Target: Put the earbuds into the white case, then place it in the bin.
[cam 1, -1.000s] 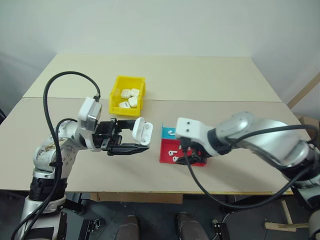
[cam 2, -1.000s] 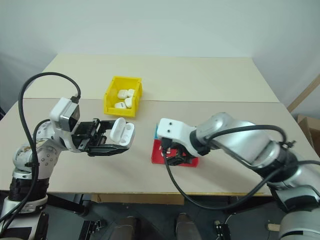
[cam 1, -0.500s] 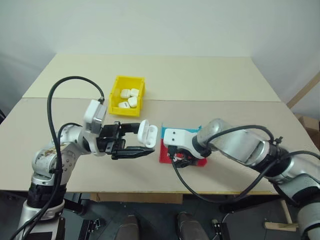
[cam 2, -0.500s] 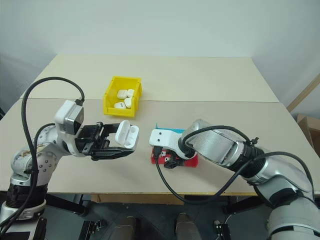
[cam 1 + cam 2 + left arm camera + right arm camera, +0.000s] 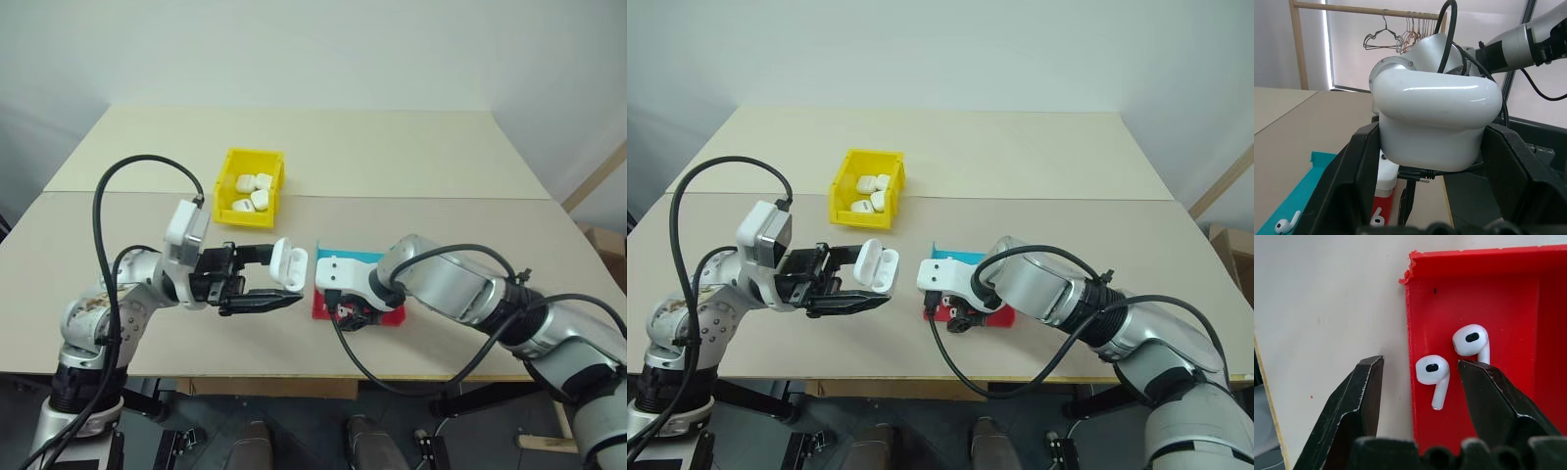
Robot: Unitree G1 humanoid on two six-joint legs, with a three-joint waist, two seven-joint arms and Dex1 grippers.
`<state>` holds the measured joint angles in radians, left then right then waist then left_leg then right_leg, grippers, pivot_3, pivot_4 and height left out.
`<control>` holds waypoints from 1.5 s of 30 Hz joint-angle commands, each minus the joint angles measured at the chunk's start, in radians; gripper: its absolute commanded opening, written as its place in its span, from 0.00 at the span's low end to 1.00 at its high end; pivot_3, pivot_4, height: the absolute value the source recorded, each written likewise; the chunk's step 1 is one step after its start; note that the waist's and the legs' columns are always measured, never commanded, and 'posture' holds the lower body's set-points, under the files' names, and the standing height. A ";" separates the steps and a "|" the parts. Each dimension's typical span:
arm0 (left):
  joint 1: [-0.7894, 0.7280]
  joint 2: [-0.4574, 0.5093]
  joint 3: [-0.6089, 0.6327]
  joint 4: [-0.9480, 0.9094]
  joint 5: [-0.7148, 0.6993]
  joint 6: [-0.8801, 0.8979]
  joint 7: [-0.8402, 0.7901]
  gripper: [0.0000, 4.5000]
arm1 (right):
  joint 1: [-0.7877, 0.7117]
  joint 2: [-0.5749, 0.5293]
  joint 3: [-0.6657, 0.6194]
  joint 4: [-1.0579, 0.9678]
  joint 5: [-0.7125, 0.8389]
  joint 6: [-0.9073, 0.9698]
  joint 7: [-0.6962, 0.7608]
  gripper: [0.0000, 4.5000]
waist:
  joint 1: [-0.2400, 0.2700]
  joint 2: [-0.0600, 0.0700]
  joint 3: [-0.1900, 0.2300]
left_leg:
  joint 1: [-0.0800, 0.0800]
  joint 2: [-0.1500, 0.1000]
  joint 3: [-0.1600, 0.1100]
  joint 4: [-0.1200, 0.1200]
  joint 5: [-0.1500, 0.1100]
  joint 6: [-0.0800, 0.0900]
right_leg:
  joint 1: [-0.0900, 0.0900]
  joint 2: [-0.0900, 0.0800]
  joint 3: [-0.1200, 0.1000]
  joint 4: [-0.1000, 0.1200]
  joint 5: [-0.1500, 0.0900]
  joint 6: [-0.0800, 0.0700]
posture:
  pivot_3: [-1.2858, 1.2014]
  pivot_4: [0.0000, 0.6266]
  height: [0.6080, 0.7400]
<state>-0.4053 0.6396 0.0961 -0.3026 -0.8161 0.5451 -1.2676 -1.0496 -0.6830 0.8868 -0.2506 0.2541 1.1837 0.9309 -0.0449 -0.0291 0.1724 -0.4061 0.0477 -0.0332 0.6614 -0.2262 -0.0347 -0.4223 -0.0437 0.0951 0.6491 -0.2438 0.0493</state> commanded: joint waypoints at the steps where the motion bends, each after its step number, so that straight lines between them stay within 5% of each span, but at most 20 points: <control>1: 0.003 0.014 0.017 -0.045 -0.020 -0.004 0.009 0.63 | -0.005 0.000 -0.007 -0.003 -0.030 -0.030 0.020 0.52 | 0.000 0.000 0.000 | 0.000 0.000 0.000 0.000 0.000 0.000 | 0.000 0.000 0.000 0.000 0.000 0.000 | 0.52 0.24 1.00; 6: 0.005 0.023 0.018 -0.049 -0.022 -0.005 0.014 0.63 | 0.006 -0.002 -0.011 -0.006 -0.052 -0.039 0.036 0.15 | 0.000 0.000 0.000 | 0.000 0.000 0.000 0.000 0.000 0.000 | 0.000 0.000 0.000 0.000 0.000 0.000 | 0.52 0.24 1.00; 12: -0.001 0.032 0.016 -0.041 -0.025 -0.008 0.009 0.63 | 0.030 -0.014 -0.094 -0.041 -0.015 -0.004 0.052 0.14 | 0.001 0.000 0.000 | 0.000 0.000 0.000 0.000 0.000 0.000 | 0.000 0.000 0.000 0.000 0.000 0.000 | 0.52 0.24 1.00; 21: -0.059 0.035 0.027 0.021 -0.052 0.018 0.001 0.63 | 0.171 0.027 -0.813 -0.176 0.293 0.220 0.038 0.14 | 0.005 0.000 0.000 | 0.000 0.000 -0.001 0.000 0.000 0.000 | 0.001 0.000 -0.001 -0.001 0.000 0.000 | 0.52 0.24 1.00; 27: -0.105 0.012 0.031 0.046 -0.093 0.036 0.002 0.63 | 0.334 0.197 -1.153 -0.351 0.400 -0.003 -0.088 0.14 | 0.004 0.000 0.000 | -0.001 0.000 -0.001 -0.001 0.000 0.000 | 0.001 0.000 -0.001 -0.001 0.000 0.000 | 0.52 0.24 1.00; 35: -0.183 0.018 0.029 0.079 -0.116 0.056 -0.019 0.63 | 0.277 0.386 -1.176 -0.393 0.540 -0.128 -0.278 0.14 | -0.003 0.000 0.000 | 0.001 0.000 0.000 -0.001 0.000 0.000 | 0.001 0.001 0.000 0.000 0.000 0.000 | 0.52 0.24 1.00; 45: -0.188 0.009 0.009 0.116 -0.071 0.022 -0.055 0.63 | 0.295 0.384 -1.032 -0.373 0.580 -0.201 -0.321 0.14 | -0.002 0.000 0.000 | 0.001 0.000 0.000 -0.001 0.000 0.000 | 0.001 0.001 0.000 -0.001 0.000 0.000 | 0.52 0.24 1.00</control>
<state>-0.5695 0.6495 0.0997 -0.1806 -0.8952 0.5867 -1.3107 -0.7581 -0.2893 -0.1579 -0.6073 0.8107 1.0275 0.6068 -0.0472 -0.0288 0.1726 -0.4057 0.0480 -0.0335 0.6600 -0.2262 -0.0346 -0.4216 -0.0430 0.0950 0.6486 -0.2438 0.0493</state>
